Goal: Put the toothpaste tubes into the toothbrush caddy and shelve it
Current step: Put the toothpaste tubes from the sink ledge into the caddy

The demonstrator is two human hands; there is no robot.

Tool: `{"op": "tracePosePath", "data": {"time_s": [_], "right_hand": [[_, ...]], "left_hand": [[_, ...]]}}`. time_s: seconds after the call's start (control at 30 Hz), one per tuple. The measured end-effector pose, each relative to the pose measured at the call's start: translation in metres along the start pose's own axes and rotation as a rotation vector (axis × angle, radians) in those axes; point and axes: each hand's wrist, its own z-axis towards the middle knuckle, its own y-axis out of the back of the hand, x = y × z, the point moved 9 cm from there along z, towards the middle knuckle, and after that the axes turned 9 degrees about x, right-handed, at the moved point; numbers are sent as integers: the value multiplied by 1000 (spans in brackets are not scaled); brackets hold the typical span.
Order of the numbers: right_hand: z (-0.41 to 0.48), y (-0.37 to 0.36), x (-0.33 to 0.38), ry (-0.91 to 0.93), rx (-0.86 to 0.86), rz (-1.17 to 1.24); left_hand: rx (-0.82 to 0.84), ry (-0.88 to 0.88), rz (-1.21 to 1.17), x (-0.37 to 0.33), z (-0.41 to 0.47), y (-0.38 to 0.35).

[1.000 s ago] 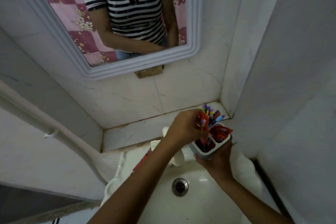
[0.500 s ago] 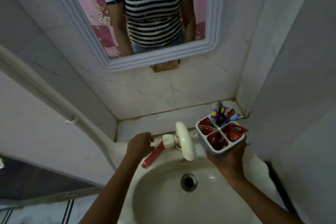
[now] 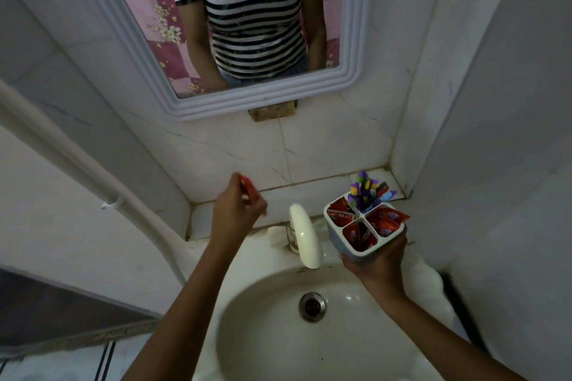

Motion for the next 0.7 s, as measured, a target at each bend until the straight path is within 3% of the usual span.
{"op": "tracePosePath", "data": {"time_s": [0.07, 0.13, 0.23, 0.37, 0.5, 0.7], "right_hand": [[0, -1, 0, 7, 5, -1], [0, -2, 0, 12, 12, 9], [2, -2, 1, 14, 24, 41], [4, 4, 9, -9, 4, 138], [3, 12, 35, 43, -4, 219], [4, 25, 60, 82, -22, 286]], "left_hand": [[40, -110, -256, -56, 0, 3], [164, -163, -343, -103, -1, -11], [353, -189, -210, -143, -8, -53], [502, -237, 143, -152, -15, -110], [528, -278, 312, -146, -19, -136], [394, -305, 66, -160, -21, -95]]}}
